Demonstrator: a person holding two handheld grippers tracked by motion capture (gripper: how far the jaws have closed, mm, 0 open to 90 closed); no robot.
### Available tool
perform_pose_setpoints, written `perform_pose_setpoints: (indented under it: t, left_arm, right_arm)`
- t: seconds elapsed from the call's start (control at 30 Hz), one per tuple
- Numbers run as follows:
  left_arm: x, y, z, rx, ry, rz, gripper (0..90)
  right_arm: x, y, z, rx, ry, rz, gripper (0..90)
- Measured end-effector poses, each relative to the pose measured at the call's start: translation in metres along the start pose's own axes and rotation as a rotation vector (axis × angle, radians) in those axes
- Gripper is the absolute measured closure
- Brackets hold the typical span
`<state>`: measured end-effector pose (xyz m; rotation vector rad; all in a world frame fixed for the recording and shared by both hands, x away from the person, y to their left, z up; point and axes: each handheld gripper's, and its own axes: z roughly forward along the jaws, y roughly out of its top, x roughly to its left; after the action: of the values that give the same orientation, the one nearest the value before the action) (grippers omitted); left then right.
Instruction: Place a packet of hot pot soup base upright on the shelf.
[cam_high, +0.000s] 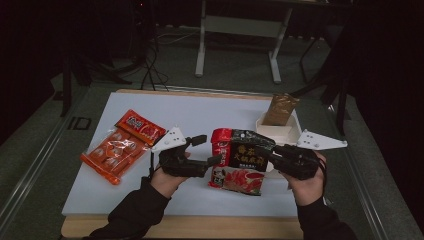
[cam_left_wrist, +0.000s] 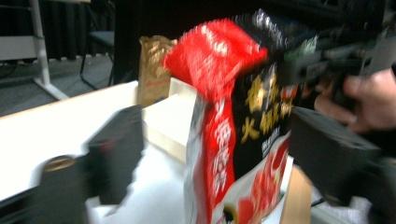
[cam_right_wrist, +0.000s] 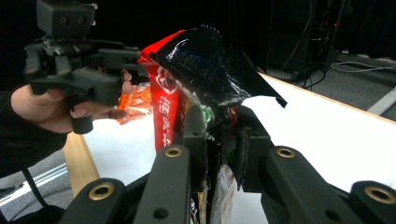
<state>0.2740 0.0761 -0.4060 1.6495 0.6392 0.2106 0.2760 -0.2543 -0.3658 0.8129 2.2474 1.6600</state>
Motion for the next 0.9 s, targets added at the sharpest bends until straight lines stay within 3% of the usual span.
perform_pose_setpoints:
  t: [0.07,0.27,0.33,0.6,0.9]
  left_arm:
    - [0.000,-0.003,-0.004,0.016,0.010,0.005,14.1]
    - [0.008,-0.013,-0.013,0.024,0.014,-0.052,1.5]
    - [0.011,-0.018,-0.017,0.020,0.021,-0.056,1.3]
    - [0.015,-0.036,-0.027,0.065,0.044,-0.032,1.3]
    - [0.020,-0.059,-0.039,0.091,0.052,0.032,1.4]
  right_arm:
    - [-0.002,0.005,-0.002,-0.008,-0.001,0.002,77.1]
    - [-0.006,0.014,-0.007,-0.032,-0.012,-0.003,77.1]
    - [-0.009,0.017,-0.009,-0.038,-0.019,-0.008,77.0]
    - [-0.021,0.030,-0.018,-0.074,-0.050,-0.010,77.1]
    - [-0.047,0.047,-0.028,-0.088,-0.107,-0.009,76.9]
